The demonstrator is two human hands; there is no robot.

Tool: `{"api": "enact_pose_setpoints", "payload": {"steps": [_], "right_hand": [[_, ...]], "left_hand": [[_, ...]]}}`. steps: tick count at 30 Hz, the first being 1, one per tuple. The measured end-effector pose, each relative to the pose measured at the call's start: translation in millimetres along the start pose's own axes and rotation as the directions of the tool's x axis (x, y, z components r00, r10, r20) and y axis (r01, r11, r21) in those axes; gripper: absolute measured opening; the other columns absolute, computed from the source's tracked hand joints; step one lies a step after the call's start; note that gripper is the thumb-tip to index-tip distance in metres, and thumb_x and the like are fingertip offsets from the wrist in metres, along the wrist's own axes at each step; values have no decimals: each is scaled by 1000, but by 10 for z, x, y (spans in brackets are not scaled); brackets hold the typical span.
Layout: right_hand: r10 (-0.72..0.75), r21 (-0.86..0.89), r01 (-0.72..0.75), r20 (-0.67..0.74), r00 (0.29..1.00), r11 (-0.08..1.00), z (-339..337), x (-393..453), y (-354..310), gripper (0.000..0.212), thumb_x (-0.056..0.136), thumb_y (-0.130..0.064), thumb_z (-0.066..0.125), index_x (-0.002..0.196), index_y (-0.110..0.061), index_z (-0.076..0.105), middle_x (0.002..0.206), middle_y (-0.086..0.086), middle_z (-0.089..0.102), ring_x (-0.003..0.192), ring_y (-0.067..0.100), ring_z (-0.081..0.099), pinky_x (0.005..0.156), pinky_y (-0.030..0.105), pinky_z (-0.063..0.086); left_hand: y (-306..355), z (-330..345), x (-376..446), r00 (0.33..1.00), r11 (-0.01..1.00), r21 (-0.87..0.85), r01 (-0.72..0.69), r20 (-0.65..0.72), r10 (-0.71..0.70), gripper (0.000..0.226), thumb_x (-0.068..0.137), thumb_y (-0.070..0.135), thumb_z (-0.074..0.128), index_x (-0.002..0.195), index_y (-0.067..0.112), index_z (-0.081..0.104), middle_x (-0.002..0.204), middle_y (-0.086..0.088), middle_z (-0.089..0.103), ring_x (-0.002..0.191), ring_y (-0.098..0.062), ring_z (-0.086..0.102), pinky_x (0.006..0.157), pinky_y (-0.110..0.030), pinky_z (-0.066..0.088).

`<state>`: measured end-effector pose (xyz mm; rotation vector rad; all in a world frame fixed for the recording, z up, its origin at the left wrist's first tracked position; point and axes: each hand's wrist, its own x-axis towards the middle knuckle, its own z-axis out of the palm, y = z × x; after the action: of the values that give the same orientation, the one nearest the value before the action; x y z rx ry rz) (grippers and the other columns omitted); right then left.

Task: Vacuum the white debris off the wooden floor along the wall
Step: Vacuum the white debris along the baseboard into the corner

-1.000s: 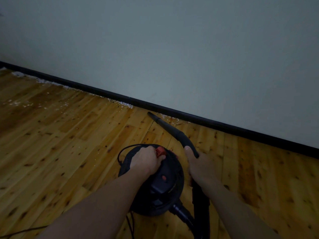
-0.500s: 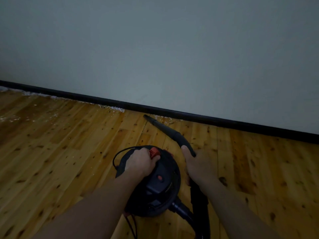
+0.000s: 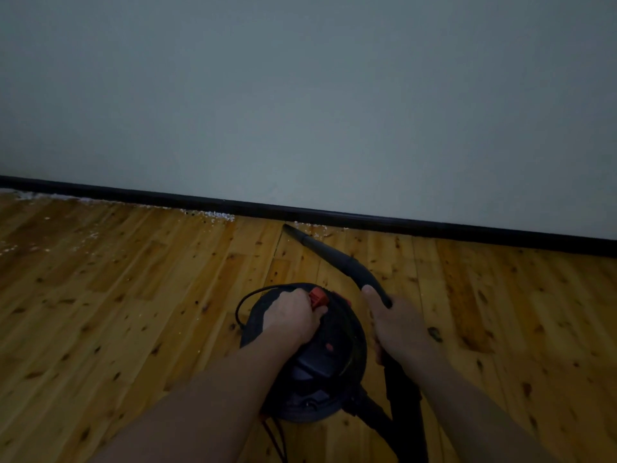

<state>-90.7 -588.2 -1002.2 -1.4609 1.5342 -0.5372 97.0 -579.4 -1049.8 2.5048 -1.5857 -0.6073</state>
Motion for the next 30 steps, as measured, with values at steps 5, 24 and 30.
{"api": "enact_pose_setpoints", "payload": {"steps": [5,24,30], "right_hand": [[20,-92,-26,-62,998,995,184,-54,27,59,99,-70,42,78,-18,59,64,0,62,57,19,62,58,32,46],[4,-90,-13,-100,995,996,98,-319,26,54,103,-62,44,77,-17,59,61,2,61,55,24,65,57,37,53],[4,-80,-15,-138,990,997,95,-463,85,54,103,-61,45,69,-21,59,61,-2,61,55,17,61,55,29,45]], "left_hand": [[-25,-4,-7,998,998,12,-60,-2,60,42,97,57,60,104,16,63,96,-4,66,85,-24,65,69,-36,52],[-13,14,-72,993,995,33,-90,-78,92,46,93,65,61,92,19,61,84,-1,65,72,-20,64,59,-34,52],[-23,9,-91,992,995,14,-95,-82,96,45,92,64,63,90,19,61,80,0,64,69,-19,63,58,-33,52]]}}
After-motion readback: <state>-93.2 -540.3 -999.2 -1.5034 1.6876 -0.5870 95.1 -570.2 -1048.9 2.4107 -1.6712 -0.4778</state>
